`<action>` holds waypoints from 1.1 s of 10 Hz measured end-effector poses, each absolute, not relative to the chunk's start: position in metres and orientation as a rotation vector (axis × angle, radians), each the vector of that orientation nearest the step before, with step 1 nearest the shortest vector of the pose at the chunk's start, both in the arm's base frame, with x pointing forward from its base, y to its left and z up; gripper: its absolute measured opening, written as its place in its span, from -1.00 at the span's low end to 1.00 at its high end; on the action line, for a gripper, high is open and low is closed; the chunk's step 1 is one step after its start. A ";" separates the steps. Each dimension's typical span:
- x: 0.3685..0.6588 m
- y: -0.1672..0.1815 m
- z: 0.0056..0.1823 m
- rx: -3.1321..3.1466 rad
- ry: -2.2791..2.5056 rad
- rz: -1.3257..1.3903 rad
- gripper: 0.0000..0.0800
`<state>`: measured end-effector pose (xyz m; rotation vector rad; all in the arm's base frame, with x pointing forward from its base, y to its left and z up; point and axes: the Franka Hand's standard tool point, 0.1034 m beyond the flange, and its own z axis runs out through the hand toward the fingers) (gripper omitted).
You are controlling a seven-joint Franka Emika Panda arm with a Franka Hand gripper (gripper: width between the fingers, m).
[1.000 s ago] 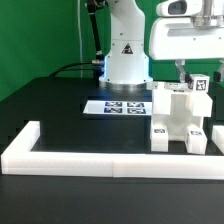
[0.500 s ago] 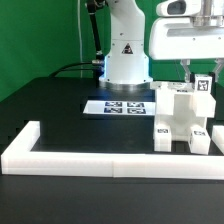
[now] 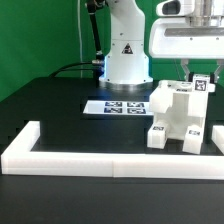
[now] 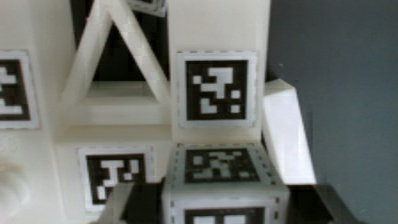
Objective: Assemble chair
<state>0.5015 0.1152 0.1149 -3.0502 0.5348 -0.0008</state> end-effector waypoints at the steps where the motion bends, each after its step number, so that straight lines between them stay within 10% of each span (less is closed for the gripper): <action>1: 0.502 0.116 0.115 -3.033 0.627 0.001 -0.28; 6: 0.501 0.116 0.115 -2.980 0.841 0.007 -0.11; 8: 0.502 0.116 0.116 -2.979 0.839 0.006 0.54; 11: 0.493 0.125 0.127 -2.948 0.869 0.004 0.62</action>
Offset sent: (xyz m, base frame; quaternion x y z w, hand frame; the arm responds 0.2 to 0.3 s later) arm 0.0000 0.0000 0.0000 0.0000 0.0000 0.1296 0.9916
